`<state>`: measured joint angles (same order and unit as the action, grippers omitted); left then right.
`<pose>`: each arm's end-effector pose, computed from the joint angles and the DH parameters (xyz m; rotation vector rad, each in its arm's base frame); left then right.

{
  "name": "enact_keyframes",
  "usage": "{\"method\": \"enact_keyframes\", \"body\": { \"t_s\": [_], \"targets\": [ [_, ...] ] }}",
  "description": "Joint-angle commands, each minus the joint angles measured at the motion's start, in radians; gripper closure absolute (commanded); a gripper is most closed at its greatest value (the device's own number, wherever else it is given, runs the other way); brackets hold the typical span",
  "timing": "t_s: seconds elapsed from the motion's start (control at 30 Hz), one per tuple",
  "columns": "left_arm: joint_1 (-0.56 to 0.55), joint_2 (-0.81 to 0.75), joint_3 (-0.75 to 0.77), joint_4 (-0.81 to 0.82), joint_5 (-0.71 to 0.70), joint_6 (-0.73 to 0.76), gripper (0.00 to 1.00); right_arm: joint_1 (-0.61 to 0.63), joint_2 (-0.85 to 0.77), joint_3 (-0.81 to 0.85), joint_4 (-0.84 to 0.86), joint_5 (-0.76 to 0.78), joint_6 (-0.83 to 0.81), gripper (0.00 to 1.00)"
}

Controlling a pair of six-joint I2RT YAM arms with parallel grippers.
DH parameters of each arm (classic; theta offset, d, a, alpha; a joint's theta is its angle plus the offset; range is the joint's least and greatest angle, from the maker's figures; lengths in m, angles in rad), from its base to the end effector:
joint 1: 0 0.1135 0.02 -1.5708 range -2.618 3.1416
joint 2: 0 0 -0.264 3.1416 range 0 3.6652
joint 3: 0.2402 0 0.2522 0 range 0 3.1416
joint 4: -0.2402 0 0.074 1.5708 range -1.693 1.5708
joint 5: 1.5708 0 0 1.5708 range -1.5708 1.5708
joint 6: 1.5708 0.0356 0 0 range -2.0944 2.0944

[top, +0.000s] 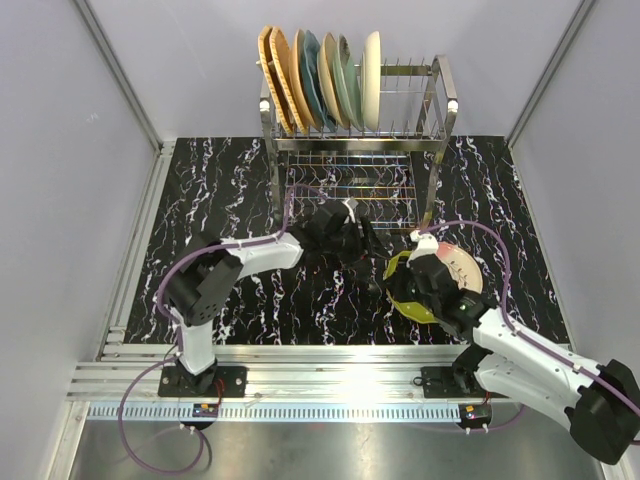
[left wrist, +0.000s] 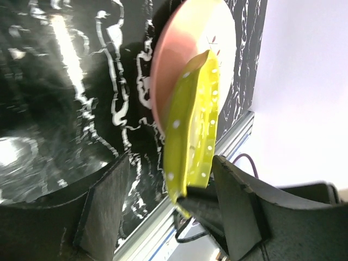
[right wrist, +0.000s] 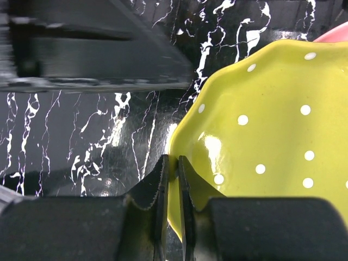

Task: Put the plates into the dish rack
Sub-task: Pass the plate from the right arm to the left

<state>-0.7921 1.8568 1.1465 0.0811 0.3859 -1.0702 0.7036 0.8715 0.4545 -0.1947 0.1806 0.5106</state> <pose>0.2755 -0.2983 0.1896 -0.1020 2.5539 -1.3352 0.1472 0.1165 0.2086 -0.1094 2.2114 0.4917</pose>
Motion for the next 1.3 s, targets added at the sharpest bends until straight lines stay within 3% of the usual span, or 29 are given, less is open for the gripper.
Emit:
{"method": "enact_keyframes", "body": {
  "t_s": [0.0,0.43,0.6,0.73,0.93,0.97,1.03,1.1,1.27],
  "targets": [
    [-0.027,0.038,0.071,0.036,0.025,-0.025,0.35,0.016,-0.048,-0.010,0.087,-0.026,-0.017,1.00],
    [-0.124,0.140,0.144,-0.004,0.074,-0.025,0.41,0.020,-0.126,-0.040,0.078,-0.021,-0.034,1.00],
    [-0.131,0.136,0.088,0.034,0.099,-0.031,0.43,0.020,-0.126,-0.056,0.095,-0.041,-0.030,1.00],
    [-0.130,0.151,0.098,0.045,0.133,-0.033,0.57,0.027,-0.115,-0.051,0.104,-0.065,-0.038,1.00],
    [-0.130,0.185,0.137,0.054,0.166,-0.039,0.69,0.034,-0.144,-0.057,0.113,-0.095,-0.046,0.99],
    [-0.128,0.188,0.140,0.057,0.171,-0.040,0.74,0.034,-0.150,-0.057,0.112,-0.096,-0.046,0.96],
    [-0.124,0.189,0.147,0.060,0.176,-0.042,0.76,0.037,-0.155,-0.056,0.106,-0.104,-0.047,0.91],
    [-0.115,0.183,0.147,0.060,0.174,-0.040,0.78,0.039,-0.158,-0.053,0.100,-0.110,-0.047,0.77],
    [-0.087,0.156,0.142,0.040,0.177,-0.020,0.88,0.039,-0.152,-0.033,0.083,-0.133,-0.053,0.58]
  ]
}}
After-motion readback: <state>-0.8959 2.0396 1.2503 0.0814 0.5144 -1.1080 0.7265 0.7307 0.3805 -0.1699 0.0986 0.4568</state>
